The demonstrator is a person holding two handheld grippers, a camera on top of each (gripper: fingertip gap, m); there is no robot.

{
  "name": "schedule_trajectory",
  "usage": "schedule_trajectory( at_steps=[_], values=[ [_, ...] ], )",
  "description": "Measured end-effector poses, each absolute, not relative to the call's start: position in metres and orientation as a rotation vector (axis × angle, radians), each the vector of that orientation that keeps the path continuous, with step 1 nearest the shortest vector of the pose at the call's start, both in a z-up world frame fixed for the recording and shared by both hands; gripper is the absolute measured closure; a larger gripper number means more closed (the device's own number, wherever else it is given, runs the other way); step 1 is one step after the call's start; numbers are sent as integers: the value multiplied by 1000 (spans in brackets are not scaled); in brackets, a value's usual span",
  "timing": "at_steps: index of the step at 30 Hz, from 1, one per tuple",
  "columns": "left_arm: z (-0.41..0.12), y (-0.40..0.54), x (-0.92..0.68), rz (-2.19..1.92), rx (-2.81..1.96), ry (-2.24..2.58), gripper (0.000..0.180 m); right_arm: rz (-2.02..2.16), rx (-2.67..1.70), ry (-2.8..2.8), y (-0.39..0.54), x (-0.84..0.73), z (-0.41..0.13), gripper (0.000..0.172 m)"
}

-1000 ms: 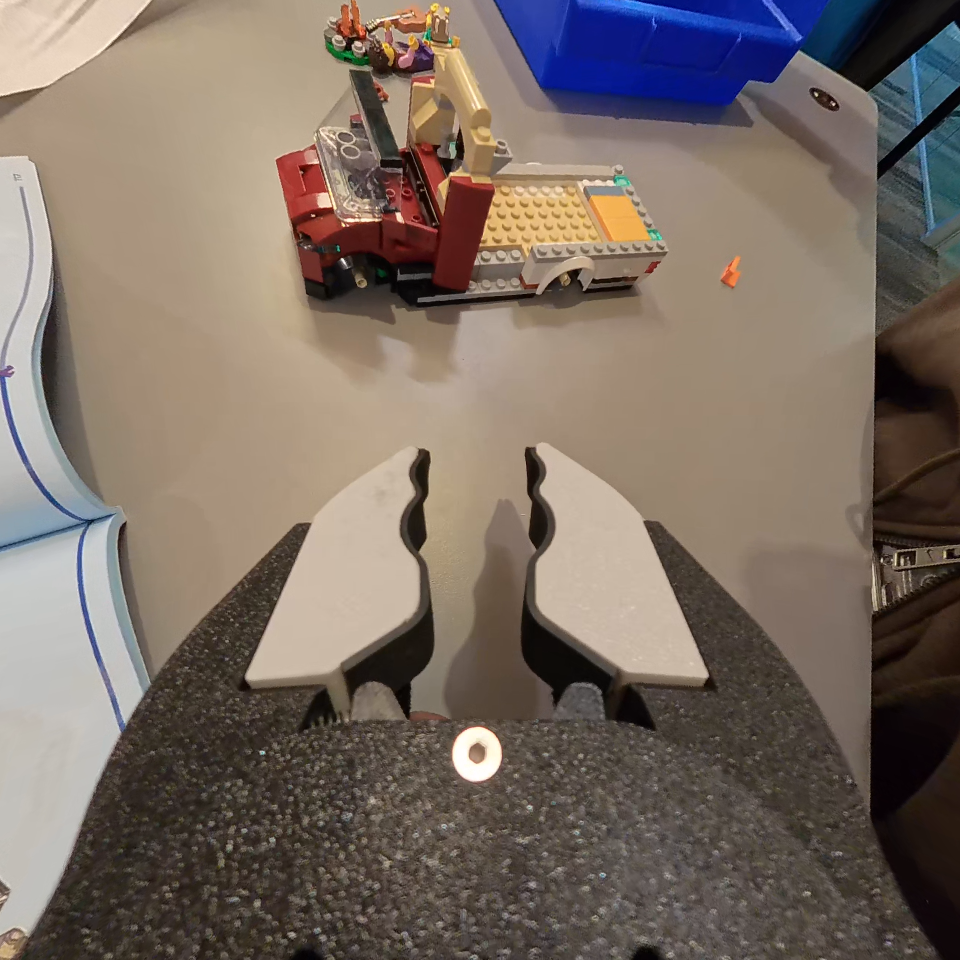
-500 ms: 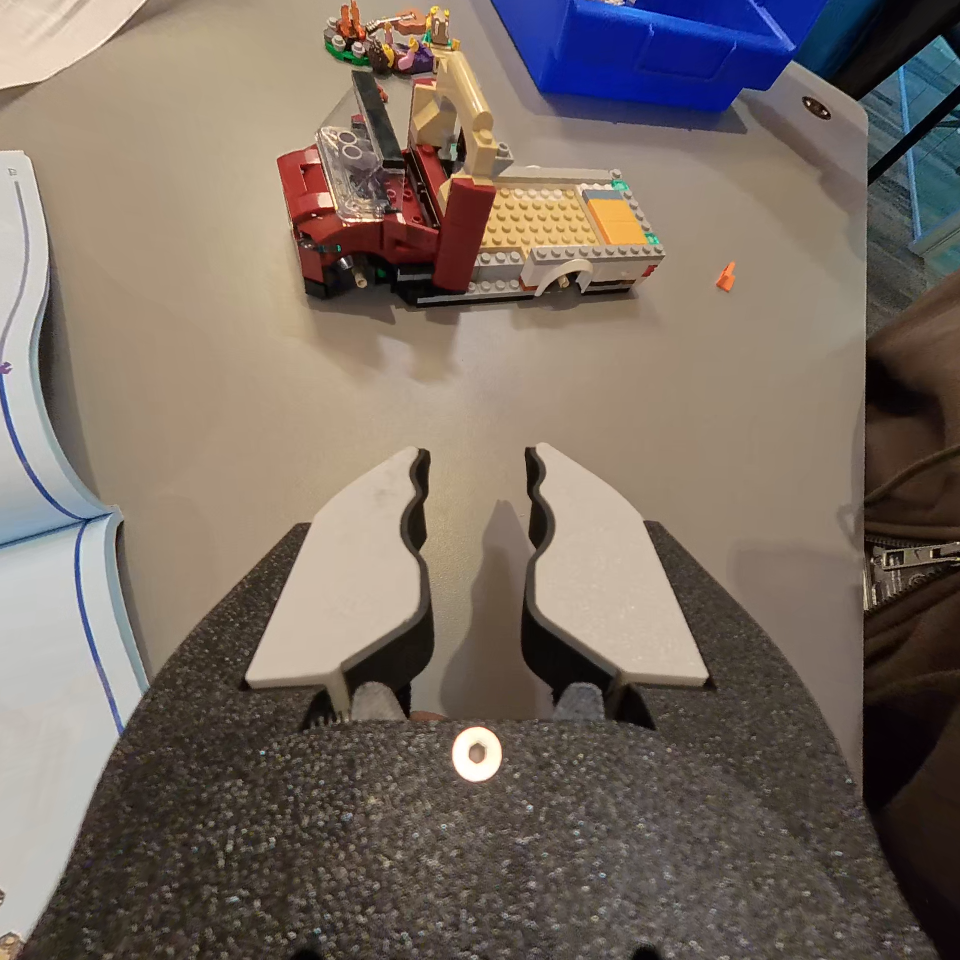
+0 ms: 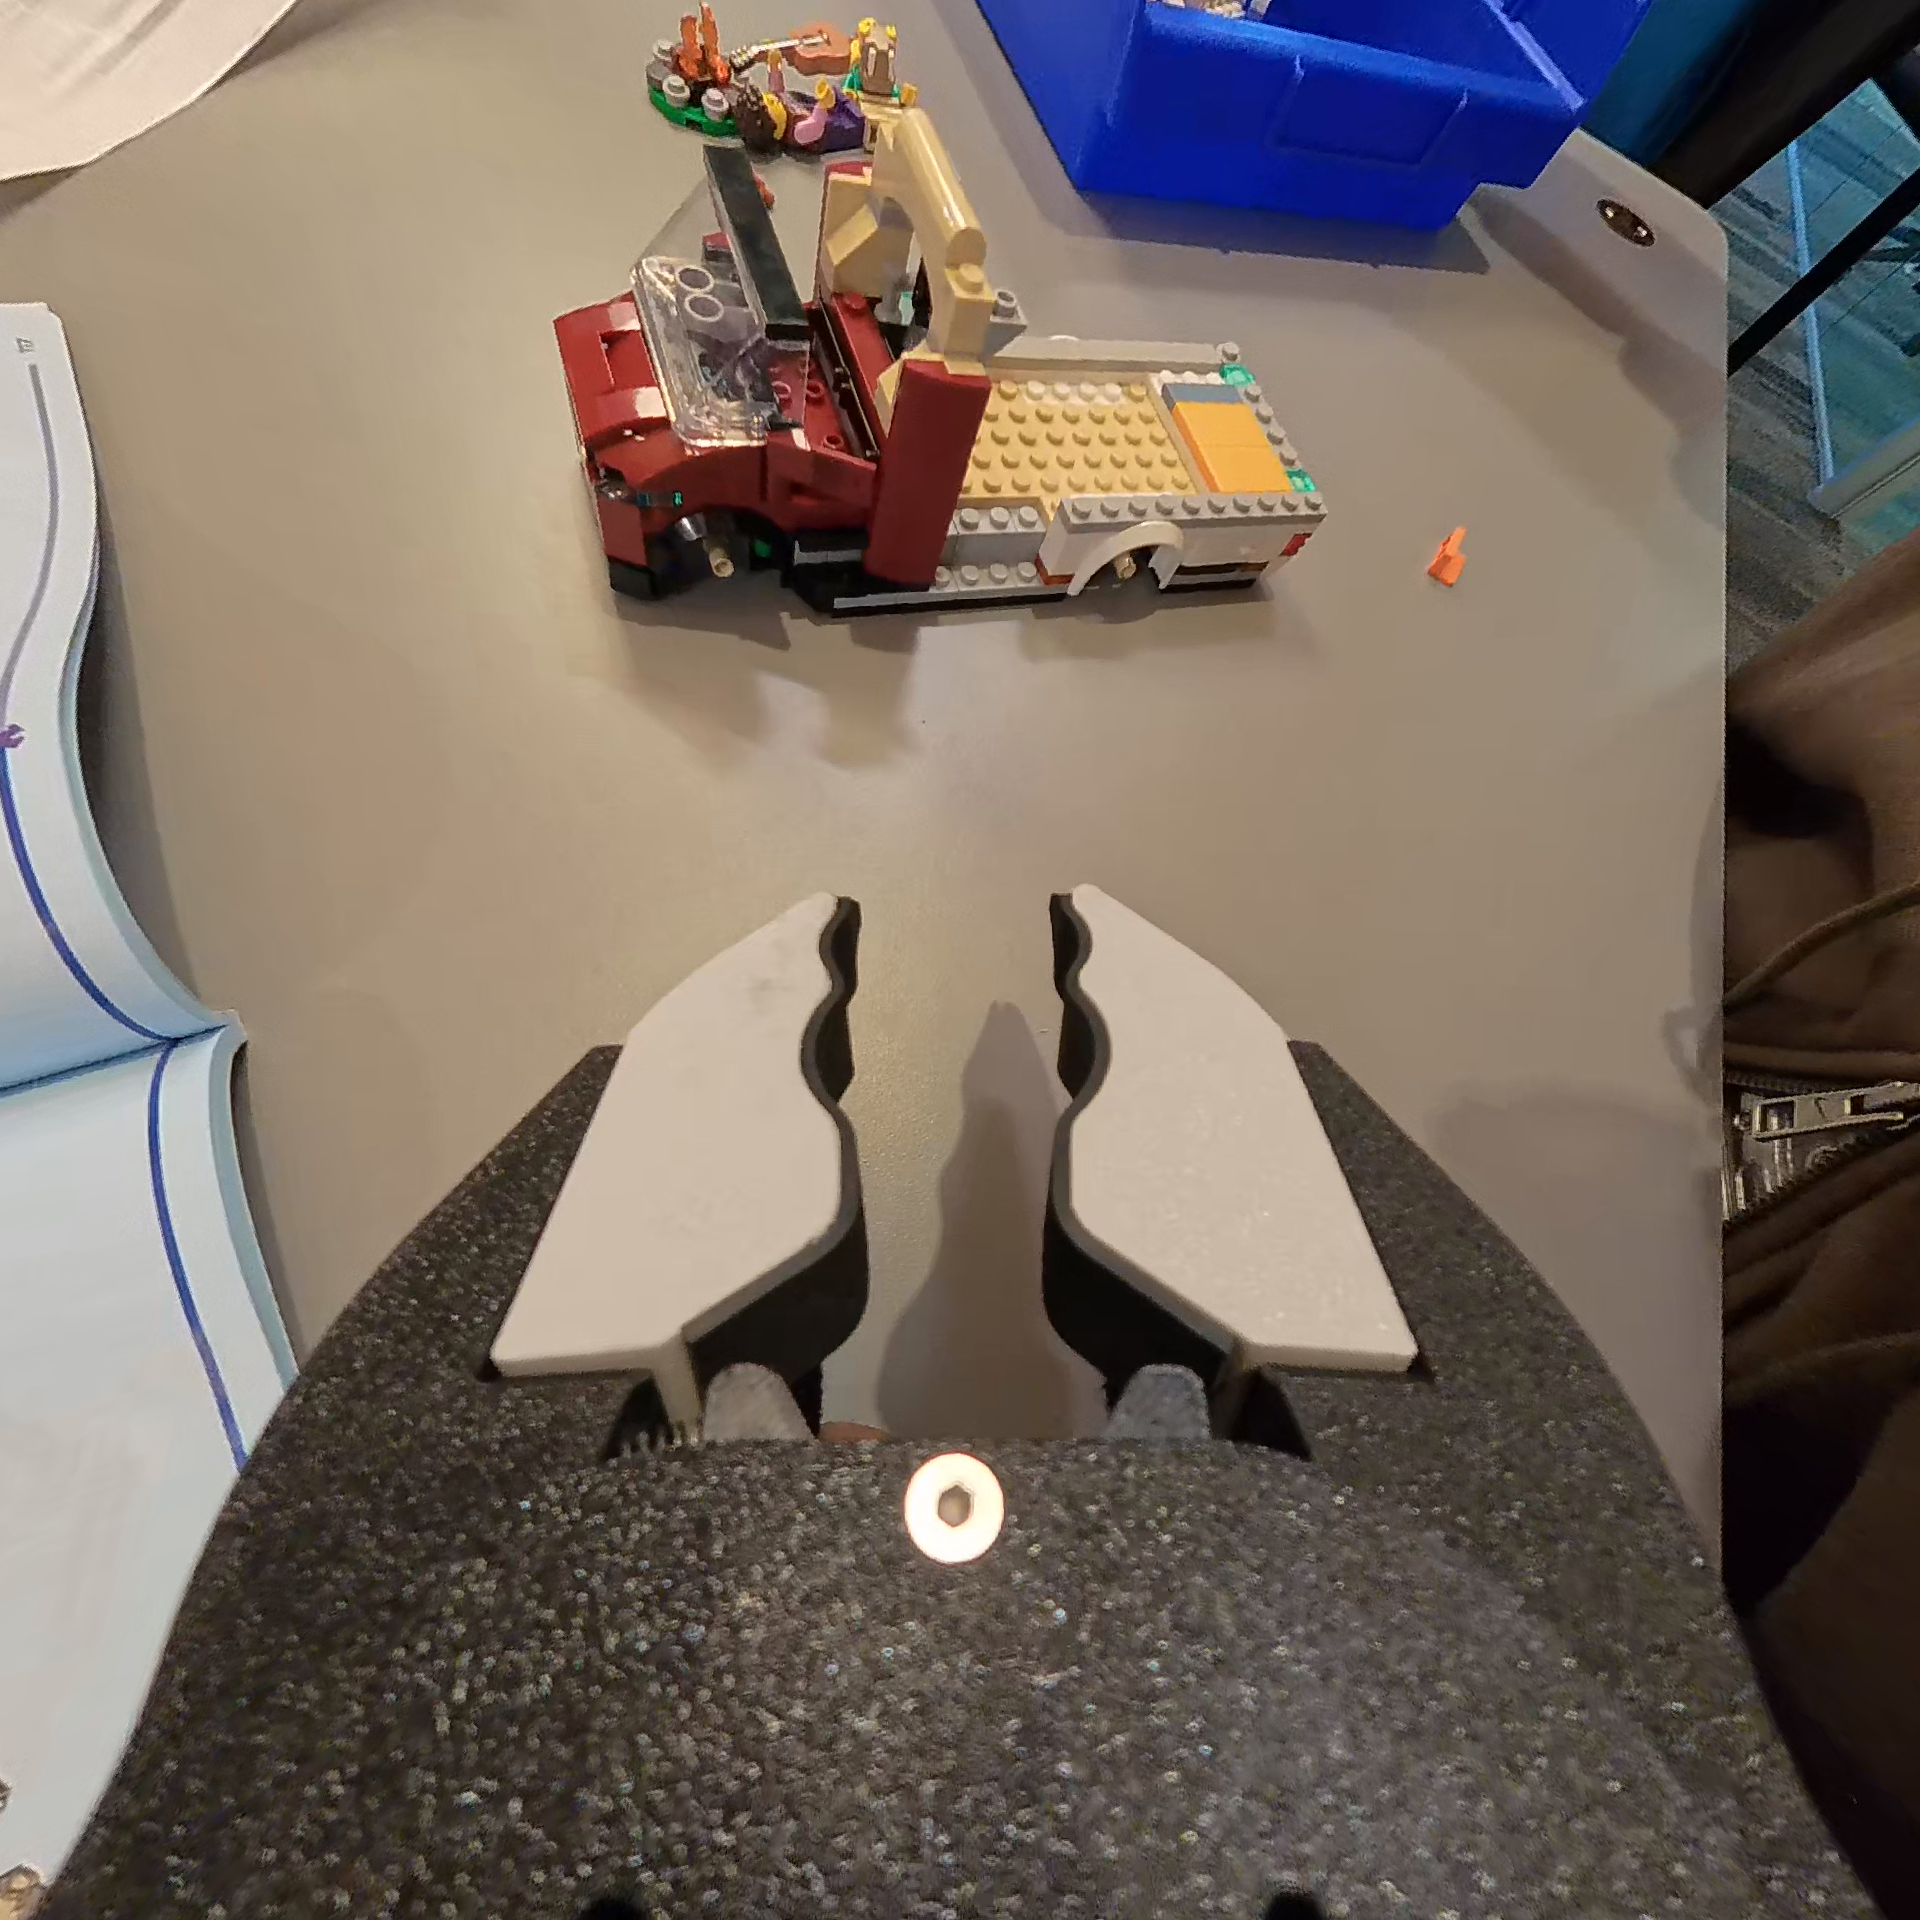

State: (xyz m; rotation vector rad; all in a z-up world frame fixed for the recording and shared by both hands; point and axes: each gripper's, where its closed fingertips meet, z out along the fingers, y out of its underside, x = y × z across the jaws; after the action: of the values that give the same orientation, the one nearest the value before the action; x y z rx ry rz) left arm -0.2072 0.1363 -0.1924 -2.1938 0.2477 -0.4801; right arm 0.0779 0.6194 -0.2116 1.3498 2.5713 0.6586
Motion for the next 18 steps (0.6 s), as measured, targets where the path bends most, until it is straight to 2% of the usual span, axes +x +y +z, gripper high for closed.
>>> schedule_trajectory(
  at_steps=[18],
  values=[
    [-193, 136, -206, -474, -2196, 256, 144, 691, 1445, 2502, 626, 81, -214, 164]
  ],
)
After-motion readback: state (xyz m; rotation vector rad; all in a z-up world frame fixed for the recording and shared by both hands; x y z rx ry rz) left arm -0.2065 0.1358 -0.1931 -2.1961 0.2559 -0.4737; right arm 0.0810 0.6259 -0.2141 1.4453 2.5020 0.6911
